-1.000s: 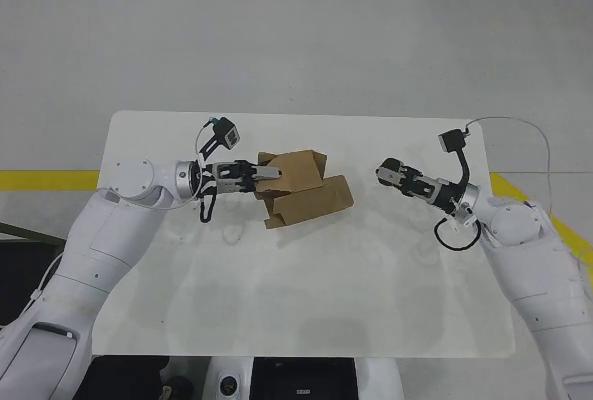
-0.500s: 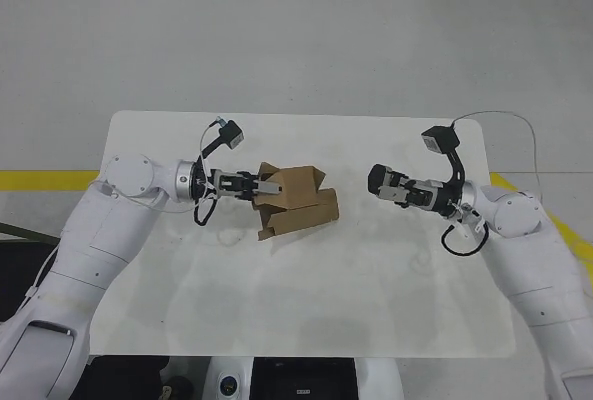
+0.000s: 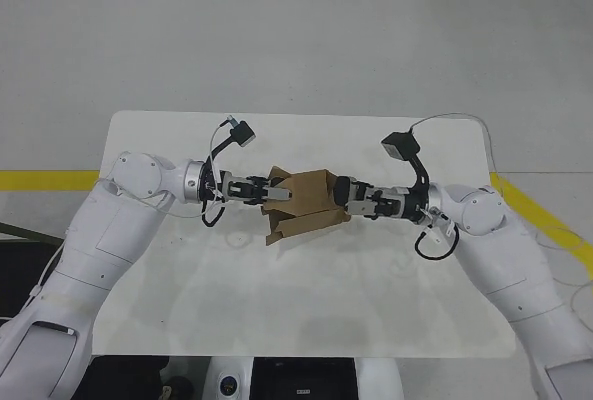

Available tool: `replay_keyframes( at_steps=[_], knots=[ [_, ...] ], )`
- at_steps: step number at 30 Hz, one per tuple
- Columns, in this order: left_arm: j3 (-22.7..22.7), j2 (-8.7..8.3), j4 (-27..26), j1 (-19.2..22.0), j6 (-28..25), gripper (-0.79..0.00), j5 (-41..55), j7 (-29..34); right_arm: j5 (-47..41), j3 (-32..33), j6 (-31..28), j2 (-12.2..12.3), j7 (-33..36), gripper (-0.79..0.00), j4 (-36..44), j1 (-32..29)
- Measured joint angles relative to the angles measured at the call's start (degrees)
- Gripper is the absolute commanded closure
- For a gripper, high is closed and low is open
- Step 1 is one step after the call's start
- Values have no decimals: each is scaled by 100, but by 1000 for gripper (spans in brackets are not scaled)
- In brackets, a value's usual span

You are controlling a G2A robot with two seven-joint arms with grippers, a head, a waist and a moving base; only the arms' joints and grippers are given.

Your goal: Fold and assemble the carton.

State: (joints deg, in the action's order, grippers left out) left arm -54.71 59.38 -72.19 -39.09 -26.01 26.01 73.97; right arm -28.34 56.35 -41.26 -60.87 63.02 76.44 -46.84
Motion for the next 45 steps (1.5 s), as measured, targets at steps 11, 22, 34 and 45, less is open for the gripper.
replay_keyframes(
  at_steps=[11,22,34,45],
  knots=[
    [-45,14,-69,-14,23,0,122,115,132,-147,-60,-29,-61,-785,-220,136],
    [-27,40,-46,-6,6,0,73,150,-11,-453,-75,-113,-75,-785,-404,284],
    [-41,53,26,-12,3,0,12,189,-260,-596,-2,-106,-1,-326,-526,383],
    [-44,67,52,-13,37,0,-14,222,-348,-755,65,-41,66,-305,-486,488]
  ],
)
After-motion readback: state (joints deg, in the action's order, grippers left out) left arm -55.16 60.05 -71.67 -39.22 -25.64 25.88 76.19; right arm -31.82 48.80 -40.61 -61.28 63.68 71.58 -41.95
